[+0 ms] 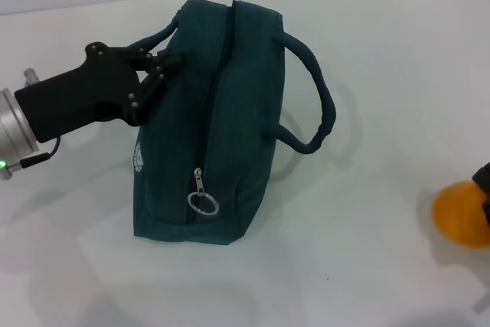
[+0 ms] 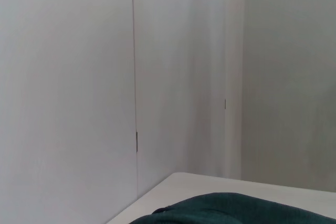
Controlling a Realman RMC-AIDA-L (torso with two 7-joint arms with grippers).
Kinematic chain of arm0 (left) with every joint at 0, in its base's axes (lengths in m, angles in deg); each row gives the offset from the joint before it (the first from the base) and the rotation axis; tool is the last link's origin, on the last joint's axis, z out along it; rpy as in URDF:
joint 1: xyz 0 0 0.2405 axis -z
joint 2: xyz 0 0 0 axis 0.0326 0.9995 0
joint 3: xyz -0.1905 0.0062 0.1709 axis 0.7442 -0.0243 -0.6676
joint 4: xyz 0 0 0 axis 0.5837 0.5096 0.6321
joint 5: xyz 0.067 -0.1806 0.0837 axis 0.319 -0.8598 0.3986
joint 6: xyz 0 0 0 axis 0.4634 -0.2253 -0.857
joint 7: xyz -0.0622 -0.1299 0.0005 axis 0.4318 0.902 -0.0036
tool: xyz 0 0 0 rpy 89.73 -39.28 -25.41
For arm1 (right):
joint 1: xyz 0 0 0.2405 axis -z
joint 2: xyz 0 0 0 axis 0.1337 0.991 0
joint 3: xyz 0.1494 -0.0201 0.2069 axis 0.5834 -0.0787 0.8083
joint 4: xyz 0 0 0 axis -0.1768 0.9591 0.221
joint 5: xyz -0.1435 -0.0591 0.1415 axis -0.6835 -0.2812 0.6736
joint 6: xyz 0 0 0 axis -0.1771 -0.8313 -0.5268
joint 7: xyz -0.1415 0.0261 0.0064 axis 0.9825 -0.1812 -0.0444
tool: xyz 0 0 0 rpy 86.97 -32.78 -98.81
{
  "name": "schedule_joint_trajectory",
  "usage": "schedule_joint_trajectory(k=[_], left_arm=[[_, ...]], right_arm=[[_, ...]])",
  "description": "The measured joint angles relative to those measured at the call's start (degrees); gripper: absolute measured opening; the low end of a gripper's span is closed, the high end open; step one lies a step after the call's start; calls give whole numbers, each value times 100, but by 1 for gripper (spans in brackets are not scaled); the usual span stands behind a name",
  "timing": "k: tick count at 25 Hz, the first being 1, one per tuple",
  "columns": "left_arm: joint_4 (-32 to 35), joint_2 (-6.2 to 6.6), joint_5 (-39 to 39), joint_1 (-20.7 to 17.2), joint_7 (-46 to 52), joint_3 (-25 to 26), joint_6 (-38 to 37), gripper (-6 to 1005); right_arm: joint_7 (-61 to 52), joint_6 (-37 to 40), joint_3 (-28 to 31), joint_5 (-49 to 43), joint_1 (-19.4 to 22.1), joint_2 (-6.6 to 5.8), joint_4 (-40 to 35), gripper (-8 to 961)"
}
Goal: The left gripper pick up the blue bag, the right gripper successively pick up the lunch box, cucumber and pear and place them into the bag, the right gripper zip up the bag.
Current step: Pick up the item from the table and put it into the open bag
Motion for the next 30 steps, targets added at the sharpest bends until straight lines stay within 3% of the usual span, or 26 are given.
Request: schedule_joint_trajectory(k=[3, 13, 18, 23, 24, 25, 27, 30], left_arm=[[0, -1, -8, 0, 8, 0, 0, 46], [0, -8, -16, -27, 8, 0, 4, 46], [-25, -9, -17, 1, -4, -55, 2, 46], [71, -8, -164, -43, -8, -146, -282, 46], [73, -5, -199, -47, -9, -150, -321, 46], [75, -1, -220, -49, -10, -151, -343, 46], [73, 5, -228, -50, -10, -153, -358, 46], [60, 3, -213, -48, -10, -168, -361, 46]], right_arm=[[-11, 240, 2, 37, -11, -6, -28, 37], [-24, 568, 2, 79, -32, -17, -93, 36], [-268, 822, 1, 73, -272, -15, -144, 35], [-2467, 1134, -28, 64, -630, -45, -1092, 36], [-2467, 1134, -28, 64, -630, -45, -1092, 37], [-3500, 1141, -22, 59, -750, -48, -1703, 37], [-4518, 1122, -32, 54, -974, -42, -2376, 37], [-5183, 1050, -53, 38, -1322, -41, -2730, 38]])
